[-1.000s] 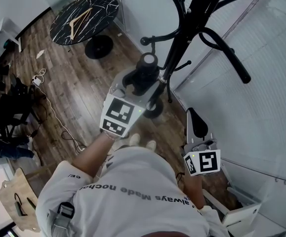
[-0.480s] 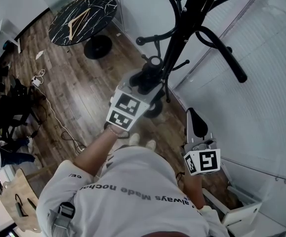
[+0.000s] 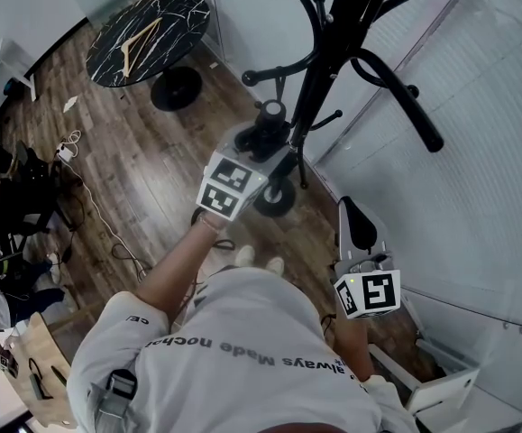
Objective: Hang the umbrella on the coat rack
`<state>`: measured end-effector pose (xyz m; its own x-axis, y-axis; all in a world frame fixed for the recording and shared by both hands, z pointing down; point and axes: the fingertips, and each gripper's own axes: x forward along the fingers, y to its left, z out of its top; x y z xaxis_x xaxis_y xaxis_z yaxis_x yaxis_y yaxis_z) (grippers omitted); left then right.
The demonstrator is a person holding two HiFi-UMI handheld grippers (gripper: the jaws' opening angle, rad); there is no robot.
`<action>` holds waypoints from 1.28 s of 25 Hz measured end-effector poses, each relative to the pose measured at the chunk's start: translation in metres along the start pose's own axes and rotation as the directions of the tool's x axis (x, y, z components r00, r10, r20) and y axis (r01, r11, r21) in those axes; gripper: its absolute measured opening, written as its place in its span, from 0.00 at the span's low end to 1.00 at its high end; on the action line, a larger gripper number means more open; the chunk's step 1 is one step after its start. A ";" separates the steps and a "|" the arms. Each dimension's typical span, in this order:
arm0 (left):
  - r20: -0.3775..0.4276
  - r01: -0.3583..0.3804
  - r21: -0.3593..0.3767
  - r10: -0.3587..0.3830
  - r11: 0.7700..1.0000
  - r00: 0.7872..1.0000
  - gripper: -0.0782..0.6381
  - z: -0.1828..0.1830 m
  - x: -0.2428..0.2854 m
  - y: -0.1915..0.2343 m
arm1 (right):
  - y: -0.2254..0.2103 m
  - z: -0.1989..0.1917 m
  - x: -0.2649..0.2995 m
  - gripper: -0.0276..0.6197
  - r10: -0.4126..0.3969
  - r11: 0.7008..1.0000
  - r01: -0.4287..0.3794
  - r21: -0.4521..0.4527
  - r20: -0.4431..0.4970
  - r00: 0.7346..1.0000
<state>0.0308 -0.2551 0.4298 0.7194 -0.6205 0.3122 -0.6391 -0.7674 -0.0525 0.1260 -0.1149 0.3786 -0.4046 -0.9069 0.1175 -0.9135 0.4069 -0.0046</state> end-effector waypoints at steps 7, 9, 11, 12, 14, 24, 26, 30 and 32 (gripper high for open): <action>0.011 -0.001 0.019 0.001 1.000 1.000 0.48 -0.011 0.008 0.002 | -0.003 -0.002 0.000 0.05 -0.003 1.000 0.003 0.000 -0.003 1.000; 0.014 0.004 0.020 -0.004 1.000 1.000 0.48 -0.014 0.011 0.003 | -0.005 -0.005 0.004 0.05 -0.003 1.000 0.003 0.000 -0.004 1.000; 0.017 0.006 0.022 -0.006 1.000 1.000 0.48 -0.016 0.013 0.004 | -0.006 -0.006 0.006 0.05 -0.003 1.000 0.003 0.001 -0.005 1.000; 0.020 0.006 0.025 -0.006 1.000 1.000 0.49 -0.016 0.012 0.004 | -0.006 -0.006 0.006 0.05 -0.003 1.000 0.003 0.002 -0.006 1.000; 0.029 0.006 0.028 -0.007 1.000 1.000 0.49 -0.016 0.011 0.005 | -0.004 -0.007 0.007 0.05 0.001 1.000 -0.001 0.004 -0.009 1.000; 0.056 -0.005 0.030 0.004 1.000 0.998 0.52 -0.013 0.005 0.013 | 0.005 -0.011 0.016 0.05 0.032 0.999 -0.032 0.005 -0.015 0.999; 0.071 -0.007 0.022 0.005 1.000 0.997 0.53 -0.011 -0.001 0.012 | 0.008 -0.011 0.015 0.05 0.036 0.999 -0.036 0.002 -0.014 0.999; 0.085 -0.025 0.016 0.023 1.000 0.996 0.53 -0.009 -0.009 0.015 | 0.007 -0.009 0.018 0.05 0.043 0.999 -0.043 -0.004 -0.010 0.999; 0.113 -0.044 0.020 0.041 0.999 0.993 0.53 -0.002 -0.016 0.017 | 0.006 -0.007 0.019 0.05 0.043 0.999 -0.043 -0.008 -0.008 0.999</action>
<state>0.0077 -0.2583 0.4255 0.7186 -0.6660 0.2001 -0.6643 -0.7425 -0.0855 0.1126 -0.1291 0.3875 -0.4431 -0.8877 0.1252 -0.8949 0.4463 -0.0021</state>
